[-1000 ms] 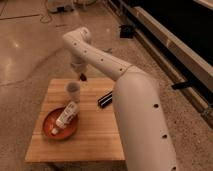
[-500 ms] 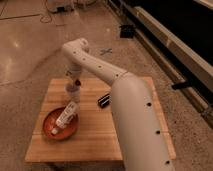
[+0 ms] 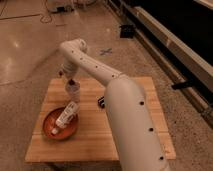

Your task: Place the pepper in the ceramic cup

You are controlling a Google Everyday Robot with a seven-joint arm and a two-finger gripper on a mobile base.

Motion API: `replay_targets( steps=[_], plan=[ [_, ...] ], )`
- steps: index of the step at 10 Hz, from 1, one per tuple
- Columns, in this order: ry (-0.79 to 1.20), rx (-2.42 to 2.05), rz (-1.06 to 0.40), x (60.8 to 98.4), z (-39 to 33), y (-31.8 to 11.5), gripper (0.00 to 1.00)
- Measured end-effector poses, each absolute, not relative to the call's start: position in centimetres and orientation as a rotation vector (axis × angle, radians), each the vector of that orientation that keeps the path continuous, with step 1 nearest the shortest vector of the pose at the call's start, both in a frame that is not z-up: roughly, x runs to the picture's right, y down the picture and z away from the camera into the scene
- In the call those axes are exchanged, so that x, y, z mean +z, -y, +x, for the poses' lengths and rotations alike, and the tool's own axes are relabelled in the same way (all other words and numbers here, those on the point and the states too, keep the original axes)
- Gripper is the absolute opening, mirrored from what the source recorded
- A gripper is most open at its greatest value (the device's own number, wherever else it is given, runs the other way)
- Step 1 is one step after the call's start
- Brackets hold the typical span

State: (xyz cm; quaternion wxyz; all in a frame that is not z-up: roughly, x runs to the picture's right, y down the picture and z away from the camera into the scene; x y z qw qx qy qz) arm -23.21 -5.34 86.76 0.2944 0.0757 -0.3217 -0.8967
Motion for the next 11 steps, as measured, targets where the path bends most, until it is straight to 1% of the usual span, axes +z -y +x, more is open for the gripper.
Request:
replay_targets(
  steps=[1, 2, 5, 9, 10, 11],
  plan=[
    [0.853, -2.39, 0.192, 86.7, -22.7, 5.4, 0.27],
    [0.851, -2.388, 0.189, 86.9, -21.7, 5.5, 0.34],
    [0.856, -2.388, 0.202, 86.8, -23.4, 5.4, 0.34],
    [0.85, -2.386, 0.196, 86.9, -21.7, 5.2, 0.34],
    [0.848, -2.384, 0.199, 86.8, -22.2, 5.3, 0.35],
    [0.85, -2.387, 0.203, 86.8, -23.0, 5.2, 0.46]
  ],
)
